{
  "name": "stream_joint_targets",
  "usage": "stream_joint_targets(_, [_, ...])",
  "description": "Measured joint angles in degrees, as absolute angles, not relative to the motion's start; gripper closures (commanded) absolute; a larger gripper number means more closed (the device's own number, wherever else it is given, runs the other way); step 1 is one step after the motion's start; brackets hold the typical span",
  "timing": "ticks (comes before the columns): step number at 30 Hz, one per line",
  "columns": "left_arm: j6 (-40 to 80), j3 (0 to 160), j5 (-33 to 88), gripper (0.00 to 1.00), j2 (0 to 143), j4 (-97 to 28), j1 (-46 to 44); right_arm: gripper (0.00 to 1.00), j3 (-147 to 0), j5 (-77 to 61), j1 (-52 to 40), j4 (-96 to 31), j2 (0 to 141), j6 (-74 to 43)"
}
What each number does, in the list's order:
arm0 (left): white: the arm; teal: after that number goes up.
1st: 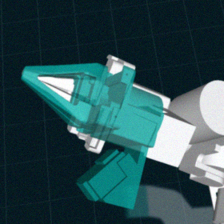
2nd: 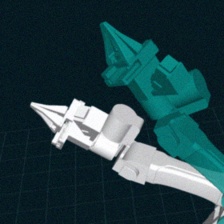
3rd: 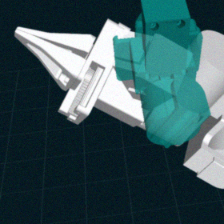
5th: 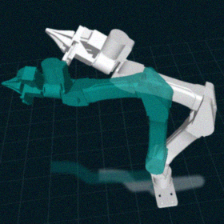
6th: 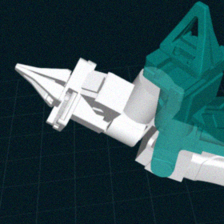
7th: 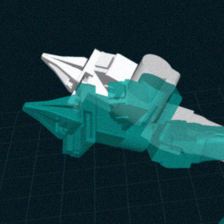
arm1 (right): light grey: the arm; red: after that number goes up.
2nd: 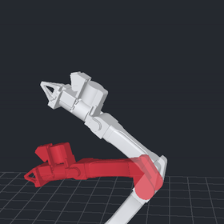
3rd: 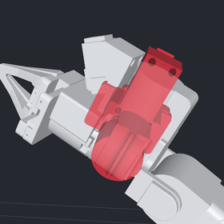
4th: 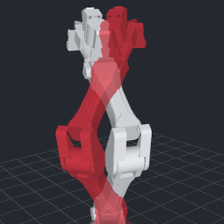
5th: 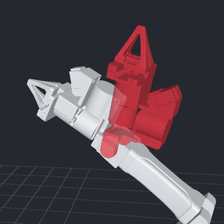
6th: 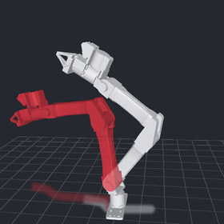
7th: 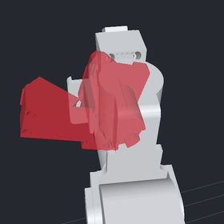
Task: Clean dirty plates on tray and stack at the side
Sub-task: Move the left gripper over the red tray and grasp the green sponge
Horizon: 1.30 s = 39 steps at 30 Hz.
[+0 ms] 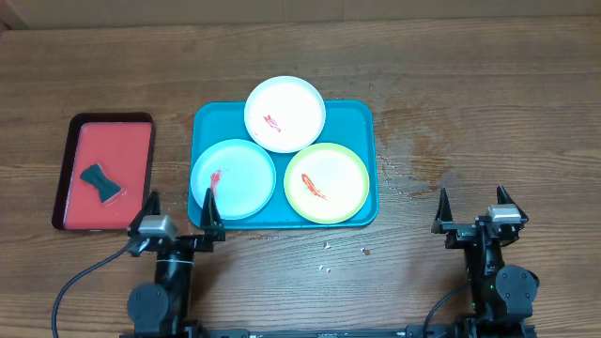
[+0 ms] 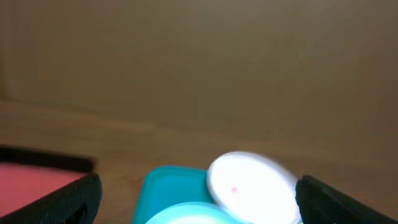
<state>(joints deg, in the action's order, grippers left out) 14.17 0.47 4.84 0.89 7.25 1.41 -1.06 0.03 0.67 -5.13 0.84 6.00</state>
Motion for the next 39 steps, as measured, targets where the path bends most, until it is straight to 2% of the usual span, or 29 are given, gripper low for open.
stream_joint_targets(6, [19.97,0.58,11.60,0.00,0.86,22.41,1.41,0.00,-1.06,0.03,0.67,-5.17,0.84,6.00])
stream_joint_targets(9, [20.43,1.85,12.51,0.00,0.86,22.57,1.41,0.00,-1.06,0.05,0.67,-5.17,0.84,6.02])
stream_joint_targets(16, [17.04,19.00,6.72,0.00,8.97,-0.89,1.34,0.00,-1.06,0.03,0.67,-5.15,0.84,6.02])
stream_joint_targets(23, [11.27,47.66,3.88,0.00,35.62,-30.20,1.37,0.00,-1.06,0.03,0.67,-5.17,0.84,6.02])
stream_joint_targets(29, [11.14,61.67,1.13,0.00,55.42,-40.69,1.76,0.00,-1.06,0.03,0.67,-5.15,0.84,6.00])
stream_joint_targets(34, [19.70,75.42,-6.90,0.00,69.89,-55.66,8.60,0.00,-1.06,0.03,0.67,-5.17,0.84,6.02])
stream_joint_targets(39, [24.18,82.30,-9.82,0.00,80.05,-57.69,18.68,0.00,-1.06,0.03,0.67,-5.15,0.84,6.00])
